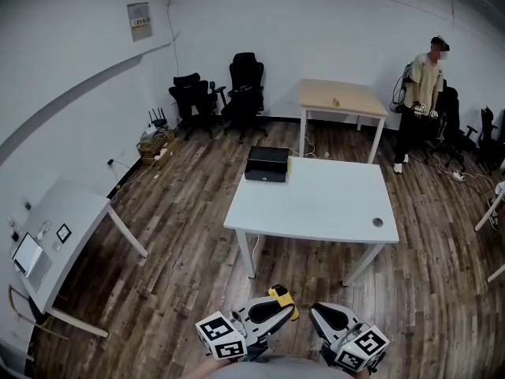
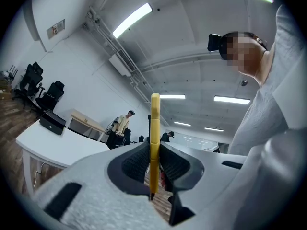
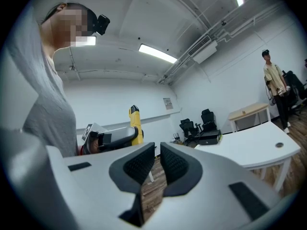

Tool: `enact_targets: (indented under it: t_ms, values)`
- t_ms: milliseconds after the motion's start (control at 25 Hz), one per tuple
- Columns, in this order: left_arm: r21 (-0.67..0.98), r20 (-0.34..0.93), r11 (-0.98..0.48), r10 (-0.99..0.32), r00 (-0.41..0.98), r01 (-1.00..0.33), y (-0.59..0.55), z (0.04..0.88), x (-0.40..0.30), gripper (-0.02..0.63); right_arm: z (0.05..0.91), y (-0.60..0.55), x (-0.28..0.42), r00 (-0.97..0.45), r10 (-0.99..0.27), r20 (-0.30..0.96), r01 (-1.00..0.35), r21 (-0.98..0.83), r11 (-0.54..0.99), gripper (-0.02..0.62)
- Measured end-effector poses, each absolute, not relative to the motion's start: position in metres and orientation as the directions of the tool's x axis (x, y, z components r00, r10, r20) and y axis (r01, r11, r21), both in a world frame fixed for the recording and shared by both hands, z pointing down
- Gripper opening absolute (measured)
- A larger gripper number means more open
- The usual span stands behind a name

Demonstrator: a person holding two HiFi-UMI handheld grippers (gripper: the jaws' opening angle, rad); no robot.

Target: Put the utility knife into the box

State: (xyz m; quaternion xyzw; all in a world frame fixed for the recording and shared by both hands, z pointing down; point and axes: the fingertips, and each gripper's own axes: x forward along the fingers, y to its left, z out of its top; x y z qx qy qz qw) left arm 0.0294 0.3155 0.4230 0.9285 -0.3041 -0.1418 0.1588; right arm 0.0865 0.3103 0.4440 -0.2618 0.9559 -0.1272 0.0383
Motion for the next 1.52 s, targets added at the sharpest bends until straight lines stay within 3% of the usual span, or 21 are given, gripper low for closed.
enact_targets:
  t_ms: [1000,1200,1360,1520]
  values:
    - [0.390,-0.200,-0.755,-0.628,0.752,-0.527,0.123,0.416,-0.102,0.075,0.437,0.137,-0.053,-0.881,-0.466,0.075,-0.472,-0.181,0.863,0.037]
    - [0.374,-0.202,-0.758,-0.629,0.750,-0.535,0.099,0.416,-0.135,0.075,0.433,0.119,-0.085,-0.887,-0.460,0.040,-0.459,-0.172,0.872,0.037]
    - [0.382,-0.202,-0.764,-0.618,0.759,-0.520,0.087,0.420,-0.142,0.075,0.431,0.111,-0.096,-0.885,-0.465,0.031,-0.464,-0.147,0.874,0.037]
    - [0.390,-0.193,-0.778,-0.593,0.782,-0.493,0.082,0.424,-0.137,0.075,0.446,0.107,-0.091,-0.864,-0.494,0.098,-0.504,-0.127,0.855,0.037]
